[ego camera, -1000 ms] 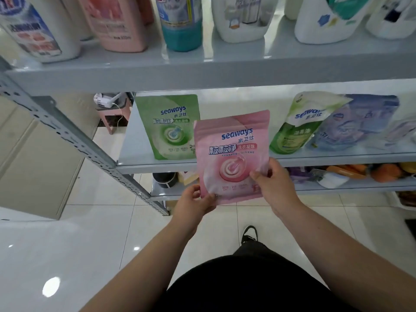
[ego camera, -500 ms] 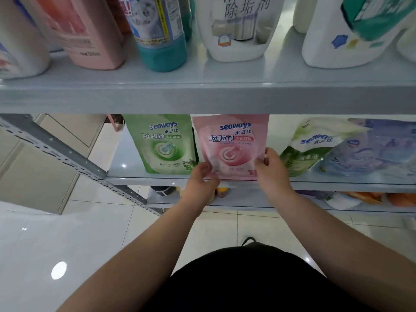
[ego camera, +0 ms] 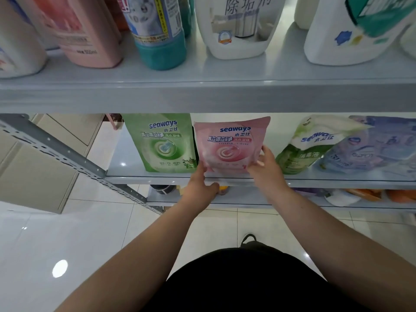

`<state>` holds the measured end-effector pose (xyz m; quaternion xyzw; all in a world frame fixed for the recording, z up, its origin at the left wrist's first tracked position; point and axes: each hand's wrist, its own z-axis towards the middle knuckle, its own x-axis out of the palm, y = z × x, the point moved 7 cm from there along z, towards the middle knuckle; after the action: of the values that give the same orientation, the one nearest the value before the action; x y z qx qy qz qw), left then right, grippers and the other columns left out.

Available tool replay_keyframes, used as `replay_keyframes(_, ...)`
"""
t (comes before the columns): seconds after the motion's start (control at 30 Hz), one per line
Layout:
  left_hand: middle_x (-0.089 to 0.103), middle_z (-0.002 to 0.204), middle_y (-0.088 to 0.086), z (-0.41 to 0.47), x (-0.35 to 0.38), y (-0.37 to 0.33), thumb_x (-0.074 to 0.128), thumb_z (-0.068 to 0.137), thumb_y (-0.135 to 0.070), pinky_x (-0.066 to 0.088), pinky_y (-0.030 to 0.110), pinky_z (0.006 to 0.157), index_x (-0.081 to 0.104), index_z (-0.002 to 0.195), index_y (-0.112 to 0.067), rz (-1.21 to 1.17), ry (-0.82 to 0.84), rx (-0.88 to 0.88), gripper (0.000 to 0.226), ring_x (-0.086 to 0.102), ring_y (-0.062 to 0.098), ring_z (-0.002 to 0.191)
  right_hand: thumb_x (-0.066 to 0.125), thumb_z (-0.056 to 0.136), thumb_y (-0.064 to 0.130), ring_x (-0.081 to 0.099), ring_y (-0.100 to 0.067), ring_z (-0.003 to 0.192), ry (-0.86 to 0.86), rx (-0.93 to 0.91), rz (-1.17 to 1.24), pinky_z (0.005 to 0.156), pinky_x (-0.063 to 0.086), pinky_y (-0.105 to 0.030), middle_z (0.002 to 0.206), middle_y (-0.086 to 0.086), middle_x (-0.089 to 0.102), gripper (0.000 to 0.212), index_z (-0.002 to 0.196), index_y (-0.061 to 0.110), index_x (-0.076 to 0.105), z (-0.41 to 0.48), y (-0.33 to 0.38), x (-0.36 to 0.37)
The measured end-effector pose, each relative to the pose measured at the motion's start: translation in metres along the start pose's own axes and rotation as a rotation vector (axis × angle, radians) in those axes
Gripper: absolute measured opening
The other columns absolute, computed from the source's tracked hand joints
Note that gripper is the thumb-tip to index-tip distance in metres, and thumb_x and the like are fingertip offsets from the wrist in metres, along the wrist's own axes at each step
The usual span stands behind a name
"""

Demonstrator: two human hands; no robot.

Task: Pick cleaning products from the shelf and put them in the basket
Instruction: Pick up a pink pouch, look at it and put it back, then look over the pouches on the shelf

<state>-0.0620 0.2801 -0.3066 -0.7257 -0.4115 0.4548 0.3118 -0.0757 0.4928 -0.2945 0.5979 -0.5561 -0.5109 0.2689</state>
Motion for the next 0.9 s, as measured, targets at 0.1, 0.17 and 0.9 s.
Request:
replay_keyframes(0.1,0.044,0.156,-0.004,-0.011,0.002,0.004,0.064,0.096,-0.023,0.048,0.035,0.104,0.02,0.162,-0.035,0.131,0.11,-0.003,0.08,0.051,0.018,0.134,0.064,0.092,0.029,0.059,0.006,0.103,0.026,0.022,-0.045,0.074,0.047,-0.022,0.097,0.04,0.063,0.045,0.131,0.044,0.05,-0.011,0.001,-0.002)
replay_keyframes(0.17,0.047,0.155,-0.003,-0.024,0.002,0.006,0.06,0.099,-0.029,0.045,0.027,0.096,0.028,0.161,-0.033,0.308,0.171,0.049,0.07,0.052,0.019,0.134,0.063,0.096,0.029,0.057,-0.005,0.108,0.039,0.042,-0.093,0.077,0.044,-0.023,0.118,0.026,0.055,0.061,0.151,0.034,0.038,-0.025,-0.004,-0.005)
replay_keyframes(0.9,0.06,0.115,-0.013,-0.088,0.087,-0.022,0.065,0.097,-0.033,0.048,0.028,0.092,0.057,0.134,-0.026,0.512,0.313,0.336,0.039,0.059,0.009,0.106,0.052,0.102,0.039,0.059,-0.014,0.108,0.224,-0.096,-0.944,0.079,0.04,-0.027,0.124,0.005,0.064,0.031,0.13,0.029,0.061,-0.155,-0.079,-0.085)
